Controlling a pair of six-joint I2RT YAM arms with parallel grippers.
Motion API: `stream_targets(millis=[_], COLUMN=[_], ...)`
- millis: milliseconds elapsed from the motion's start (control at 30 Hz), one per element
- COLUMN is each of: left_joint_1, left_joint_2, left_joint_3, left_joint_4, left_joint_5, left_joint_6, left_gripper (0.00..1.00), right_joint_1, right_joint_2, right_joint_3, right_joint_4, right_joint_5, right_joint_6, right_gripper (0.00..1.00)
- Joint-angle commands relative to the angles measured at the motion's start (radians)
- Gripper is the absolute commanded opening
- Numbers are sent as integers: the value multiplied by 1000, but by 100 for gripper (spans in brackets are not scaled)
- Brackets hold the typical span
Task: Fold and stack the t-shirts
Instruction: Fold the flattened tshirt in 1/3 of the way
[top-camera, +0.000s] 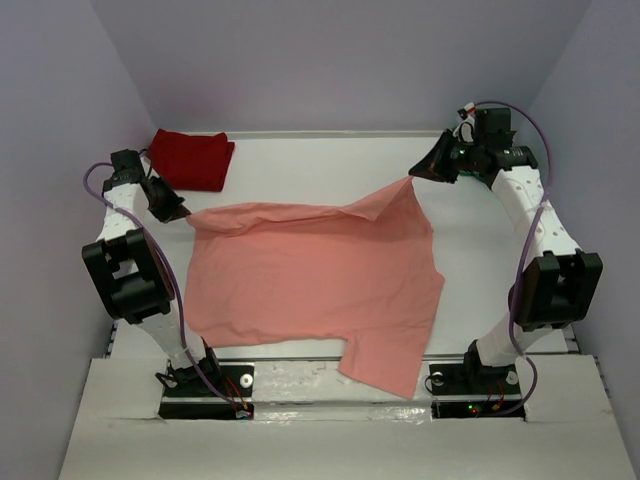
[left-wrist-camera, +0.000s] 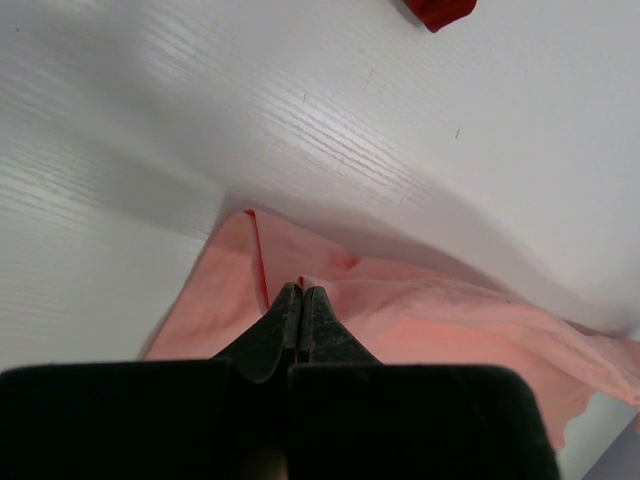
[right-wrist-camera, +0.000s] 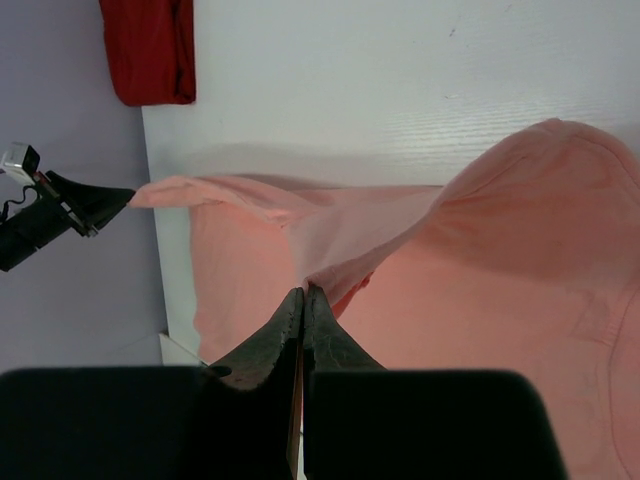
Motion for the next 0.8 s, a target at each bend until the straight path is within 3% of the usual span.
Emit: stream_targets(millis=[0,767], left_joint_1=[4,29], left_joint_2=[-35,-29], left_joint_3=[-2,-75], left_joint_4=[-40,-129], left_joint_5=[-29,-73], left_joint_6=[4,36], left_gripper=[0,0], right_joint_1=[4,4], right_joint_2=[-82,-249], right_joint_3=[-22,-309], right_joint_4=[-43,-210], right_joint_5=[7,58], right_joint_6=[-15,-3], right_gripper=[0,0])
